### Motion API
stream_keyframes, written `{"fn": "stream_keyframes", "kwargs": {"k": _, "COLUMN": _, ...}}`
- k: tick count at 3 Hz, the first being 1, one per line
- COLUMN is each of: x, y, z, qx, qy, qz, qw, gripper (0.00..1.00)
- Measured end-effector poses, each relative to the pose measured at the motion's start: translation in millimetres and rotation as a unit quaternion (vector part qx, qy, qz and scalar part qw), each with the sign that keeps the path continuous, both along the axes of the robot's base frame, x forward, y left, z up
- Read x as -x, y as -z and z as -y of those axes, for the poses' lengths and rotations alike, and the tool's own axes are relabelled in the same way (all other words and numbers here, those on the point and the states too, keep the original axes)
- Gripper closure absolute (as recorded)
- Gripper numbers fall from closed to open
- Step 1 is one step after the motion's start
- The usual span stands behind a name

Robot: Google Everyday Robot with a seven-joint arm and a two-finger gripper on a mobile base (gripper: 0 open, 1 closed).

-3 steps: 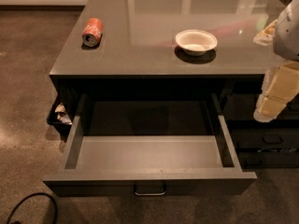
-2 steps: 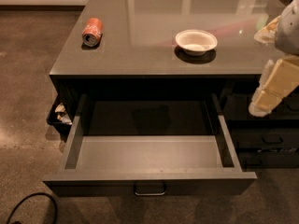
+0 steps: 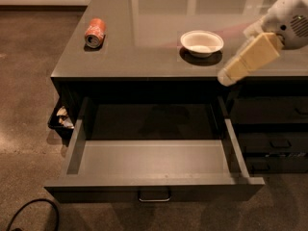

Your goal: Place coke can into top drawer

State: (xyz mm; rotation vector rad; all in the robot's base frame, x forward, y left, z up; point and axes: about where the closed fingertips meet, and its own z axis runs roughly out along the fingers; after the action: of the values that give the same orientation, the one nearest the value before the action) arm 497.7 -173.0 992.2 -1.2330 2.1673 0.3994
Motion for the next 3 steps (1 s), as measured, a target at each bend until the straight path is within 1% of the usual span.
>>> {"fn": "stream_keyframes", "kwargs": {"k": 1, "x": 0, "y": -3, "z": -7, "qx": -0.015, "qy": 0.002, "qz": -0.003, "qw": 0.9999, "gripper": 0.00}}
{"fn": "stream_keyframes", "kwargs": {"k": 2, "x": 0, "y": -3, "z": -7, "qx": -0.015, "qy": 0.002, "qz": -0.002, "qw": 0.9999, "gripper": 0.00}}
{"fn": "stream_keyframes", "kwargs": {"k": 3, "x": -14, "y": -7, "z": -9, "qx": -0.031, "qy": 0.037, "qz": 0.009, "qw": 0.9988, "gripper": 0.00}}
